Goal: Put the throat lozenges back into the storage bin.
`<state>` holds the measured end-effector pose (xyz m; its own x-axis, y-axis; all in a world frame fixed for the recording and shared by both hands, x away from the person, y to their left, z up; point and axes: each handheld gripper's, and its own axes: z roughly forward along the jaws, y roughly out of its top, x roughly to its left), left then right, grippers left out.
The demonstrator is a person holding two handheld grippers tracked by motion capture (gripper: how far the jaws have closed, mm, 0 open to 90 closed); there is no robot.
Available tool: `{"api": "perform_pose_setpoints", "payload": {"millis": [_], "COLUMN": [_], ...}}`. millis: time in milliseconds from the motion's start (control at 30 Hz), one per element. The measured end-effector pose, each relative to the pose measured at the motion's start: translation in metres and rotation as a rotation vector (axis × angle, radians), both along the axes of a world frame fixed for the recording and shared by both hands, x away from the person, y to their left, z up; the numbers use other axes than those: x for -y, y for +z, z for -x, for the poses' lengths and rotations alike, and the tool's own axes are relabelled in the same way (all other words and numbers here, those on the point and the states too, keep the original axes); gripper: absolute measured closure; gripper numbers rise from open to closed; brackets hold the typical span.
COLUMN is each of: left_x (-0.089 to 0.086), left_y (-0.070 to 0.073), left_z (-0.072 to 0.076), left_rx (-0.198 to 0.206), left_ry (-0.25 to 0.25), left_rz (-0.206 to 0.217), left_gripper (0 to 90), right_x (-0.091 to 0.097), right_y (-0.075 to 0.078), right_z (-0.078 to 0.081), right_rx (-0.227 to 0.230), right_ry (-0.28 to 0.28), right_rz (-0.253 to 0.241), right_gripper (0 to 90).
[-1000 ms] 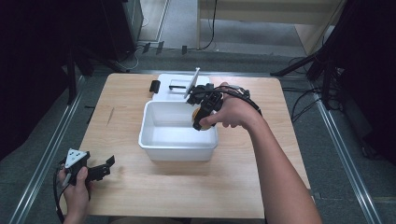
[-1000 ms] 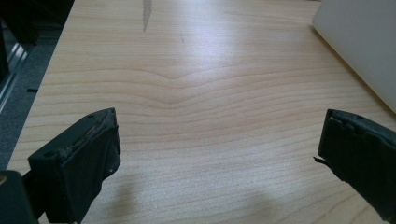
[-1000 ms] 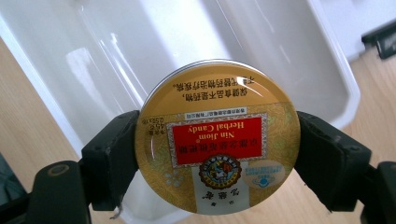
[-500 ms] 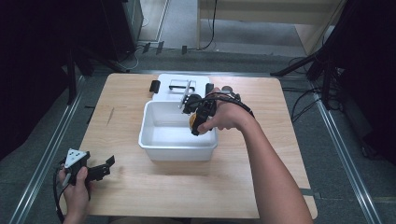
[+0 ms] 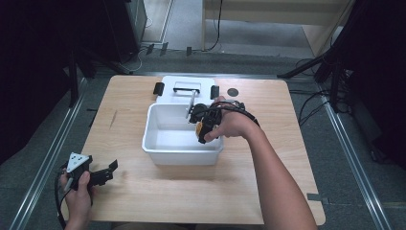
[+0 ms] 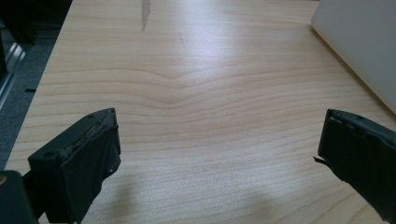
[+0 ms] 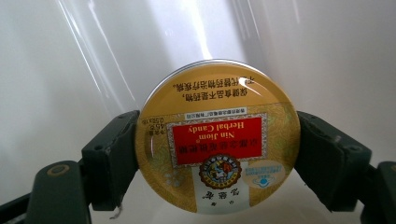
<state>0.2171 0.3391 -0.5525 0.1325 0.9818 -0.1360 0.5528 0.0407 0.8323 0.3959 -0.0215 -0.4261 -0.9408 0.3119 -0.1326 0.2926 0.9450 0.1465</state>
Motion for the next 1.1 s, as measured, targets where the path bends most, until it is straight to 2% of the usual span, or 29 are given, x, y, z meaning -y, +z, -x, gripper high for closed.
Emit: {"api": "perform_pose_setpoints", "payload": {"millis": [33,100,467,600,833,1067,1100], "left_x": [0.0,0.0,0.0,0.0,0.0,0.0,0.0], "left_y": [0.0,0.0,0.0,0.0,0.0,0.0,0.0], "left_z": [0.0,0.0,0.0,0.0,-0.001,-0.001,-0.001], "left_rx": [0.0,0.001,-0.002,-0.004,-0.005,-0.01,-0.01], "left_ry": [0.0,0.001,-0.006,-0.007,-0.008,-0.009,-0.009], "left_rz": [0.001,0.003,0.004,0.001,0.003,0.001,0.003], "left_gripper": [0.0,0.0,0.0,0.0,0.0,0.0,0.0], "right_x": [-0.002,-0.003,-0.014,-0.018,-0.017,-0.014,-0.013], "right_y": [-0.004,-0.007,-0.021,-0.026,-0.024,-0.018,-0.015], "right_z": [0.0,0.0,-0.002,-0.002,-0.003,-0.002,-0.001], "right_rx": [0.011,0.015,0.009,0.02,0.046,0.052,0.057], "right_ry": [0.009,0.011,-0.019,-0.034,-0.046,-0.049,-0.049], "right_rz": [0.027,0.049,0.133,0.164,0.159,0.131,0.113], "right_gripper": [20.4,20.4,20.3,20.2,19.5,20.1,20.7]}}
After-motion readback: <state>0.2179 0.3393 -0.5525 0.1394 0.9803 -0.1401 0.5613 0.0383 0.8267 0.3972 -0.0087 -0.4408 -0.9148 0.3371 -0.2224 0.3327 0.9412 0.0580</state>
